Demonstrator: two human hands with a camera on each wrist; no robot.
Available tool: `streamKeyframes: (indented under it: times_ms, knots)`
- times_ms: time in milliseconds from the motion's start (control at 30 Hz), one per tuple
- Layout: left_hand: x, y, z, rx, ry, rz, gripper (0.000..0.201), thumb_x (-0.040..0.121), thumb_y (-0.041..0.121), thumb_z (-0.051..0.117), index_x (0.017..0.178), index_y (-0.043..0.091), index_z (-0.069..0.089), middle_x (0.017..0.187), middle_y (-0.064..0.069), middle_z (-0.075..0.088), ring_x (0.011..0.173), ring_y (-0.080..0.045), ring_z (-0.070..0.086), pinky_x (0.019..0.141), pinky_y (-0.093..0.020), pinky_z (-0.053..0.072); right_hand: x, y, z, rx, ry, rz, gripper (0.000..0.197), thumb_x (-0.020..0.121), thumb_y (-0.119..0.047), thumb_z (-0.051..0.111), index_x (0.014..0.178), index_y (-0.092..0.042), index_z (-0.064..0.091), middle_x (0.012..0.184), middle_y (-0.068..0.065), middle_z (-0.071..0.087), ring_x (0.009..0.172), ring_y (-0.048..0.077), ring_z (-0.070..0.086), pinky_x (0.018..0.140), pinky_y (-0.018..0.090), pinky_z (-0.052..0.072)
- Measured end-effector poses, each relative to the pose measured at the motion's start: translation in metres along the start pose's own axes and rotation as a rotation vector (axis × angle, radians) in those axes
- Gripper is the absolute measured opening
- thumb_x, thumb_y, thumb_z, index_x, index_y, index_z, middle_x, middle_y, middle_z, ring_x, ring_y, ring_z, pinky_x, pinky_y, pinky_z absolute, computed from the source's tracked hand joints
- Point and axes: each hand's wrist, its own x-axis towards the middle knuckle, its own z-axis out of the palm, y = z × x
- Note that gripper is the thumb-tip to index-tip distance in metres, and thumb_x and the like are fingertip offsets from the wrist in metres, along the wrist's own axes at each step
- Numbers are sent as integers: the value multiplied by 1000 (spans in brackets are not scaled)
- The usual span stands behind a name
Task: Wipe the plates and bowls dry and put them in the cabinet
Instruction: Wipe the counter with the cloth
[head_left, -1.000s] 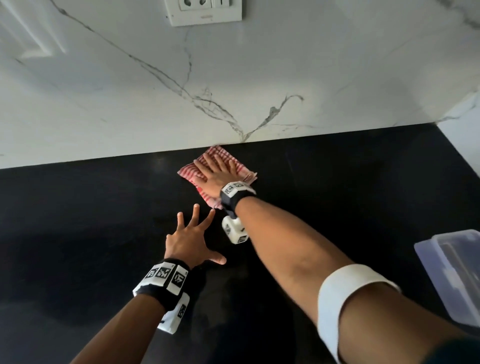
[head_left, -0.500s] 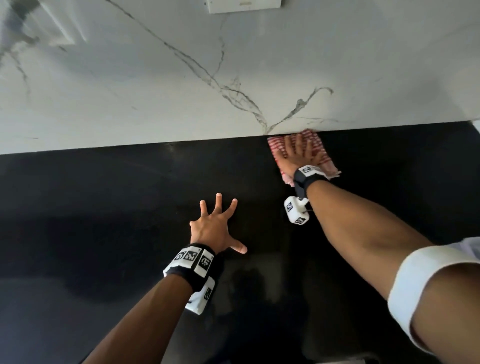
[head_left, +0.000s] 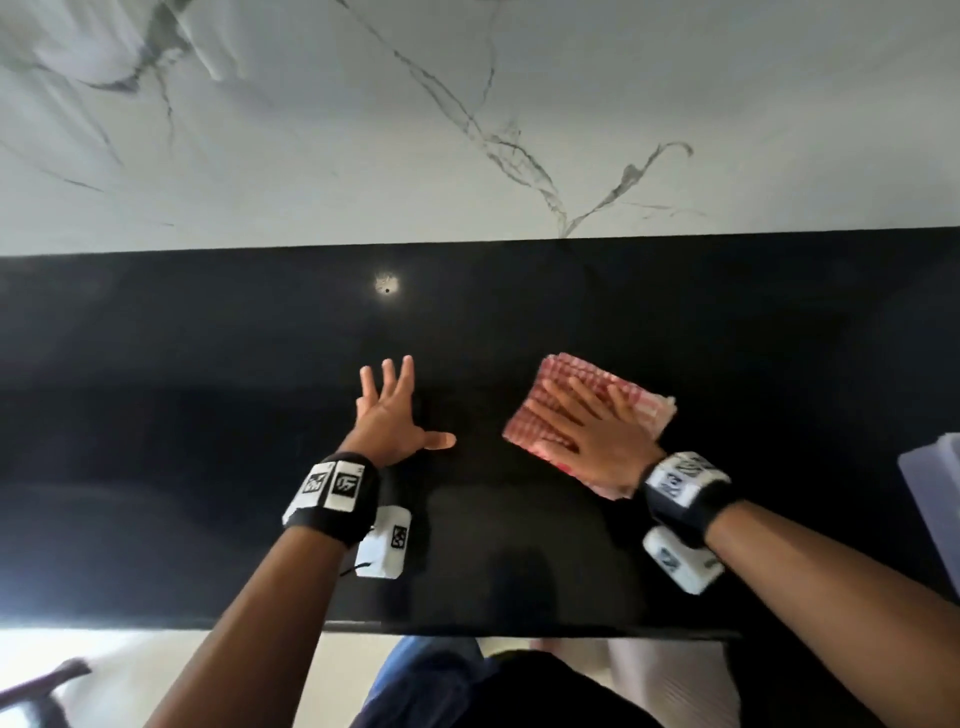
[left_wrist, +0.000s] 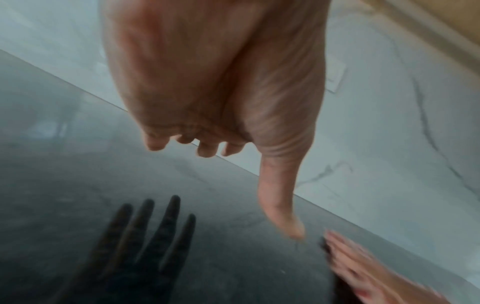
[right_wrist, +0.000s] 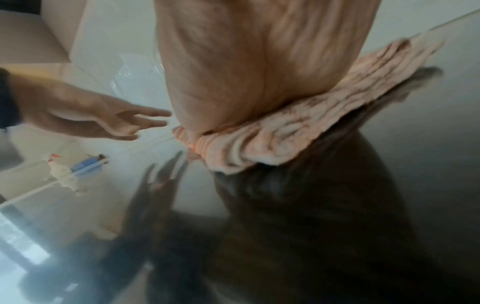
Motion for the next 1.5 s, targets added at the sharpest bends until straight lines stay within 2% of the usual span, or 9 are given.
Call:
streamKeyframes:
  times_ms: [167,367,567,700,833,1000,1267,1367,1500]
  knots:
    - [-35,-78,-8,20,-27,-184,122,83,52,83,167,25,-2,175,-7,-13,158,-37,-21,126,-62,2,0,52,-9,108,40,220,70,90,-76,2,153,-53,-17,163,-16,-30,153,18,-22,121,63,-6]
    - [-38,-107,4,-1,-68,-147,121,86,45,82,166,33,-9,172,0,-27,154,-44,-26,123,-67,-4,26,-37,-7,184,80,351,66,105,-50,22,157,-41,-17,166,2,-28,153,36,-21,120,65,-7]
    - [-43,-106,2,19,-69,-96,117,89,48,78,166,31,-9,172,-2,-27,155,-47,-24,123,-66,-4,-3,-175,31,211,63,239,68,92,-68,-3,155,-47,-15,166,-7,-26,154,28,-23,121,58,-11]
    - [-47,-120,1,15,-80,3,106,94,48,72,167,28,-2,173,-1,-22,155,-47,-23,125,-63,-2,-59,-197,76,122,123,182,71,91,-75,-10,157,-50,-5,170,-6,-12,156,26,-12,121,59,-6]
    - [-52,-159,-7,26,-104,66,107,94,46,73,168,26,-1,174,2,-16,156,-43,-25,127,-59,-2,-100,-156,94,95,87,448,85,84,-70,-25,160,-44,3,170,0,-11,155,33,-14,118,70,7]
    - [-57,-208,-20,10,-59,52,111,91,51,74,167,26,-2,174,2,-17,156,-38,-26,127,-58,-5,-65,-201,82,294,233,772,71,93,-64,4,159,-42,-4,170,4,-10,155,38,-7,119,69,0]
    - [-57,-232,-20,-22,-14,163,88,102,52,58,167,29,3,175,0,-14,157,-38,-24,128,-55,-8,-15,-352,81,161,163,257,68,95,-56,5,160,-38,12,171,8,0,154,43,-1,117,71,4]
    - [-56,-238,-22,14,-17,199,85,104,53,53,167,30,3,175,1,-13,157,-36,-23,128,-52,-9,-44,-337,94,182,202,160,58,101,-66,16,157,-48,16,170,-4,10,156,28,10,121,63,7]
    - [-57,-235,-21,36,-29,200,85,104,53,53,167,30,1,174,2,-16,157,-35,-24,127,-51,-10,-75,-250,98,166,157,363,62,98,-72,-1,156,-52,1,171,-5,4,157,24,-2,120,63,11]
